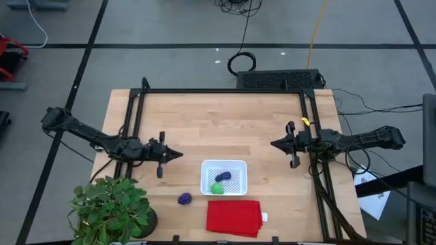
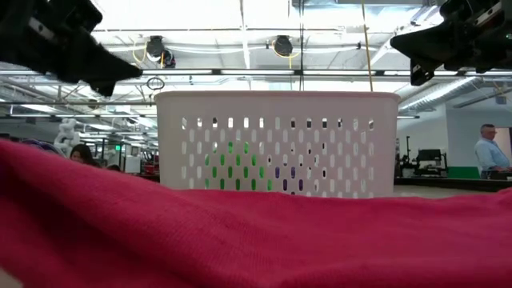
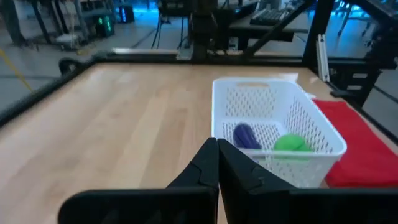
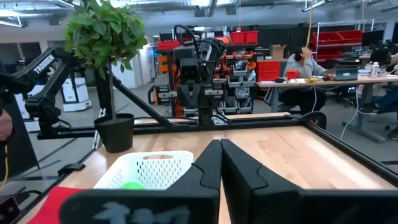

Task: Pick and placing Produce into tupperware
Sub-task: Put the blue grapes into the white bin

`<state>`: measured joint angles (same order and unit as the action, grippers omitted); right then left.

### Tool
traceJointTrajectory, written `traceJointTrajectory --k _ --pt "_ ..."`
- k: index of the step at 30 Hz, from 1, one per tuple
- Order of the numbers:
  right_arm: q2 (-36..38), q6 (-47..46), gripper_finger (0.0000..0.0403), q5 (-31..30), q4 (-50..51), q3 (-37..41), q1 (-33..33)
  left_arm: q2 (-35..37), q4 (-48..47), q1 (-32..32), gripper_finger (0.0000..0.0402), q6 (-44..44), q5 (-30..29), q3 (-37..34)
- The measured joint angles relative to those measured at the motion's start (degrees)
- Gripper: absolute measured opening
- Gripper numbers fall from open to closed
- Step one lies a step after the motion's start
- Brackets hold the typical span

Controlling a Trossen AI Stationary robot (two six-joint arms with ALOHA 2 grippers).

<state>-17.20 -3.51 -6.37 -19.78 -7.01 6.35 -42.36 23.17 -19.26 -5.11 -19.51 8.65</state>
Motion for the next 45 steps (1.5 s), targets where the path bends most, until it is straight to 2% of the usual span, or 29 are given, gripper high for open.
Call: traceJointTrajectory --k 4,11,14,18,22,25,28,33,37,42,45 --pt "-0.1 -0.3 0.0000 0.1 0.7 0.0 0.0 0.1 -1.0 0.0 0.0000 -3.2 0.6 -0.3" --pt "-0.1 0.1 0.0000 0.2 0.9 0.0 0.0 0.0 -2.3 0.0 0.0008 -4.3 13.0 -0.2" --pt "-0.1 -0.1 0.0000 0.2 1.0 0.0 0.0 0.0 -2.3 -0.6 0.0013 -5.4 15.1 -0.2" --pt "-0.1 -0.3 0.0000 0.2 1.2 0.0 0.0 -2.5 -2.5 -2.7 0.0004 -8.0 15.0 0.6" --pt "-0.1 -1.1 0.0000 0.2 1.2 0.0 0.0 -8.6 -2.5 -6.3 0.0004 -8.6 14.8 4.2" --pt "-0.1 -1.9 0.0000 0.2 1.2 0.0 0.0 -14.4 -5.9 -9.3 0.0002 -9.0 13.4 8.1" --pt "-0.1 -2.0 0.0000 0.2 1.4 0.0 0.0 -20.7 -11.1 -11.3 0.0002 -13.1 10.3 12.4" --pt "-0.1 -2.4 0.0000 0.2 1.5 0.0 0.0 -29.1 -17.5 -13.6 0.0004 -16.9 9.4 19.6" --pt "-0.1 -2.2 0.0000 0.2 1.4 0.0 0.0 -31.6 -25.8 -14.5 0.0005 -19.5 8.3 25.6" --pt "-0.1 -1.3 0.0000 0.2 1.2 0.0 0.0 -31.9 -37.2 -15.9 0.0005 -26.5 3.7 32.4" --pt "-0.1 -0.3 0.0000 0.2 1.2 0.0 0.0 -31.9 -40.9 -17.1 0.0002 -31.1 2.8 35.5"
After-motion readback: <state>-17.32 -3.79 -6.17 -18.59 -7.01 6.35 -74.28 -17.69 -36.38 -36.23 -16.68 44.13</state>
